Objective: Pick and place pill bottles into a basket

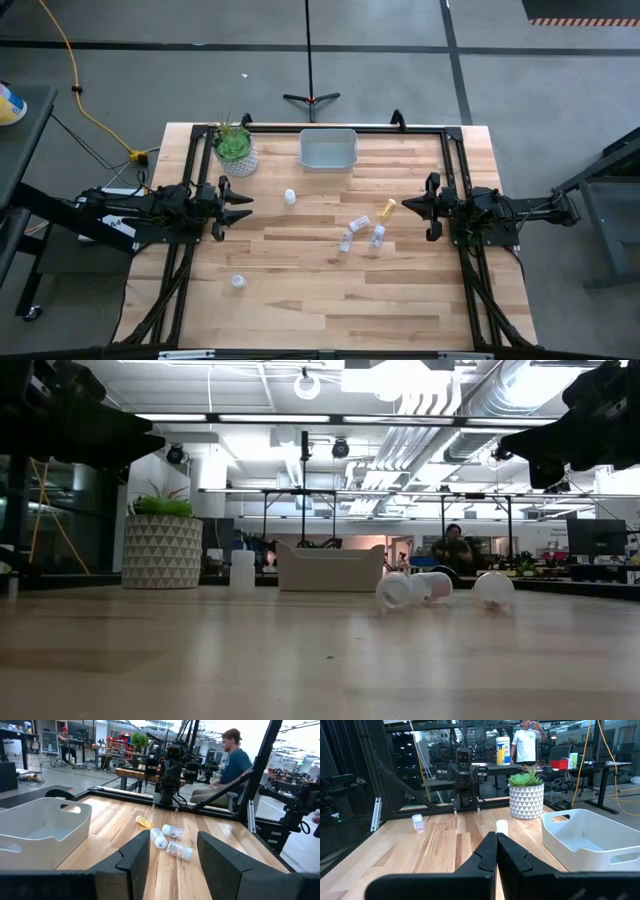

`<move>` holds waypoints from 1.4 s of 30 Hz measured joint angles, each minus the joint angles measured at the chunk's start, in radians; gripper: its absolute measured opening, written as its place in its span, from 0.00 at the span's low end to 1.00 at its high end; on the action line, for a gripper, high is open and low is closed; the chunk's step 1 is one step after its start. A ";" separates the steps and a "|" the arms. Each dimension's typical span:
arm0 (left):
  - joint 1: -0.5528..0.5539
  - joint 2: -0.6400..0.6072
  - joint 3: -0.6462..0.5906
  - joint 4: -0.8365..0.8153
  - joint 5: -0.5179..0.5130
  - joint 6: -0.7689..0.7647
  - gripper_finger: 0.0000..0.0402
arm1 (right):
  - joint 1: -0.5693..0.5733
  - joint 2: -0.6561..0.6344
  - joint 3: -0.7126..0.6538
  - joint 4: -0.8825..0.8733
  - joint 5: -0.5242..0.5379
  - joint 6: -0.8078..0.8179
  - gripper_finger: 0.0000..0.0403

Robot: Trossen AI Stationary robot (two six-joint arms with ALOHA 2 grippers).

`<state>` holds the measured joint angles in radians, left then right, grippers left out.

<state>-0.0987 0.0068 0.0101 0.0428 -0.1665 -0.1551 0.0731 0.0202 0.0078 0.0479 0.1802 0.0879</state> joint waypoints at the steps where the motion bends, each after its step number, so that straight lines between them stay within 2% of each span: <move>1: 0.000 0.000 0.000 0.000 0.000 0.000 0.49 | 0.000 0.000 0.000 0.000 0.000 0.000 0.00; 4: 0.000 0.000 0.000 0.002 -0.024 -0.010 0.49 | 0.000 0.000 0.000 0.000 0.000 0.000 0.00; 8: 0.000 0.000 0.000 0.004 -0.036 -0.149 0.49 | 0.000 0.000 0.000 0.003 0.000 0.010 0.00; 13: 0.000 0.000 0.000 0.009 -0.085 -0.367 0.49 | 0.000 0.000 0.004 0.049 -0.021 0.359 0.00; 17: 0.000 0.000 0.000 0.009 -0.085 -0.437 0.49 | 0.000 0.000 0.008 0.113 -0.014 0.620 0.00; 22: 0.000 0.000 0.000 0.009 -0.085 -0.455 0.49 | 0.000 0.000 0.008 0.120 0.022 0.678 0.00; 27: 0.000 0.000 0.000 0.011 -0.111 -0.455 0.49 | 0.000 0.002 0.008 0.178 0.142 0.742 0.02; 31: 0.000 0.000 0.000 0.015 -0.151 -0.452 0.49 | 0.000 0.031 0.012 0.403 0.183 0.691 0.11; 33: 0.000 0.000 0.000 0.015 -0.152 -0.452 0.49 | 0.000 0.065 0.029 0.450 0.191 0.669 0.19; 35: 0.000 0.000 0.000 0.016 -0.152 -0.452 0.49 | 0.000 0.118 0.069 0.405 0.202 0.668 0.27; 38: 0.000 0.000 0.000 0.016 -0.152 -0.452 0.49 | 0.000 0.221 0.155 0.245 0.244 0.713 0.38; 42: 0.000 0.000 0.000 0.015 -0.152 -0.452 0.49 | -0.001 0.382 0.285 0.019 0.341 0.891 0.45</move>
<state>-0.0986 0.0071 0.0100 0.0582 -0.3182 -0.6075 0.0723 0.4021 0.2932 0.0671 0.5212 0.9790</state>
